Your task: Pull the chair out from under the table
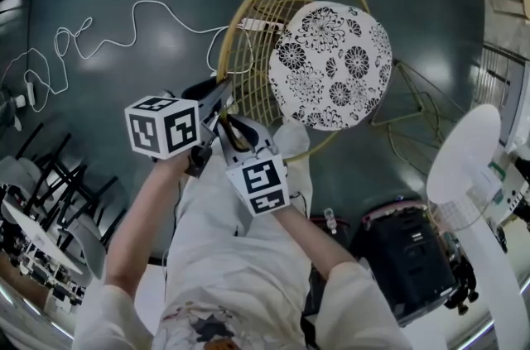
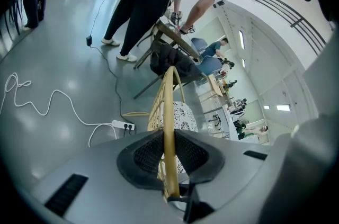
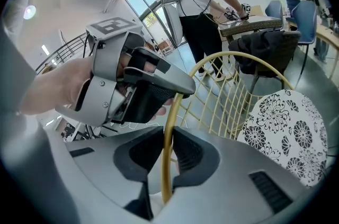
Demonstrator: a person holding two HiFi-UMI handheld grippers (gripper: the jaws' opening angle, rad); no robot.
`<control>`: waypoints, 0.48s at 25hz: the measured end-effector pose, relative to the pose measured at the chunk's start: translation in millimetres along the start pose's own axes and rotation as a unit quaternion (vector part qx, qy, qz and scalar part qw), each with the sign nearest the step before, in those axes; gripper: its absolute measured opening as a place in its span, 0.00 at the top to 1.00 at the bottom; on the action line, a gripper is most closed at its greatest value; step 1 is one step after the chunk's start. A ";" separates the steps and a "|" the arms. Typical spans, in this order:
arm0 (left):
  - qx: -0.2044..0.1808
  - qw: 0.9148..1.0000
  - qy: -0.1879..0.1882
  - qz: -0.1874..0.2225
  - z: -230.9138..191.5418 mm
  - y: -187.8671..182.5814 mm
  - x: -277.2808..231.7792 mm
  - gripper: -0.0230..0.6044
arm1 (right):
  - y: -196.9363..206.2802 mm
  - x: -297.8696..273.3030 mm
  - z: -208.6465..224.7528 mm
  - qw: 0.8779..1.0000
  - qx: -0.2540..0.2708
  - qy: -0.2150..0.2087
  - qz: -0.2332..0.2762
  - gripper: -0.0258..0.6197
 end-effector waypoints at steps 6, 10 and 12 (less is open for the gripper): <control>-0.028 1.000 -0.004 0.008 0.6 -1.8 0.9 0.85 | -1.9 -3.5 3.5 1.000 -0.008 -0.015 -0.002 0.87; -0.055 0.998 -0.022 0.010 4.0 3.1 14.5 0.83 | -12.3 6.8 9.2 1.000 -0.006 -0.023 0.013 0.86; -0.061 0.997 -0.036 0.012 9.7 5.1 19.3 0.81 | -20.2 21.1 19.3 1.000 -0.009 -0.010 0.026 0.83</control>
Point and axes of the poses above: the fingertips, and each gripper's own axes: x backward along the fingers, z to its right, y out of its underside, the point moved 10 cm from there along x, backward along the fingers, and after that the axes turned 15 degrees about -z, right-handed, at the moved point
